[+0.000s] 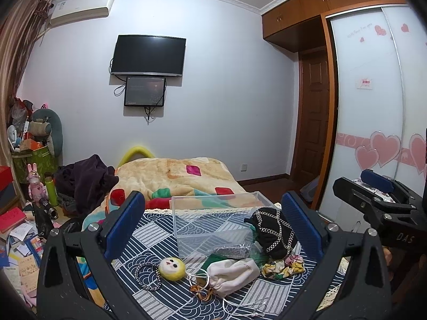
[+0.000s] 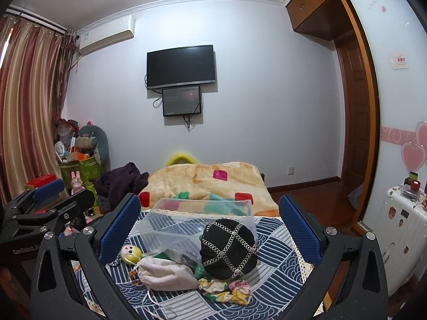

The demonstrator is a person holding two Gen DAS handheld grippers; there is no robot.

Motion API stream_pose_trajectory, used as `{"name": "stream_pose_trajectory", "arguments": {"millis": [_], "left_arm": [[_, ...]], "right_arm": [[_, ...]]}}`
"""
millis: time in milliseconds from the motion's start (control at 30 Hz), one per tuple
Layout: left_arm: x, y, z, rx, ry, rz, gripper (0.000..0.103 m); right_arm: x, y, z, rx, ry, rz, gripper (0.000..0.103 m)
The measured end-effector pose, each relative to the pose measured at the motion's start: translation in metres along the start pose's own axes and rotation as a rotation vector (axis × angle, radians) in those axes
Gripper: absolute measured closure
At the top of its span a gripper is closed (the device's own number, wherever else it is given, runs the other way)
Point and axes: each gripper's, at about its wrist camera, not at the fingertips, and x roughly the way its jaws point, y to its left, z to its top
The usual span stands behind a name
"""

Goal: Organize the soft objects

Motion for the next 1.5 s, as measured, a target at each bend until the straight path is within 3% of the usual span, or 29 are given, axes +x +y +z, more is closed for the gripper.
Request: {"name": "stream_pose_trajectory", "arguments": {"millis": [1500], "left_arm": [[0.0019,-0.0003,-0.0064,-0.005,0.009,-0.050,0.000]], "right_arm": [[0.0064,0.0015,-0.0037,0.009,0.016,-0.001,0.000]]}}
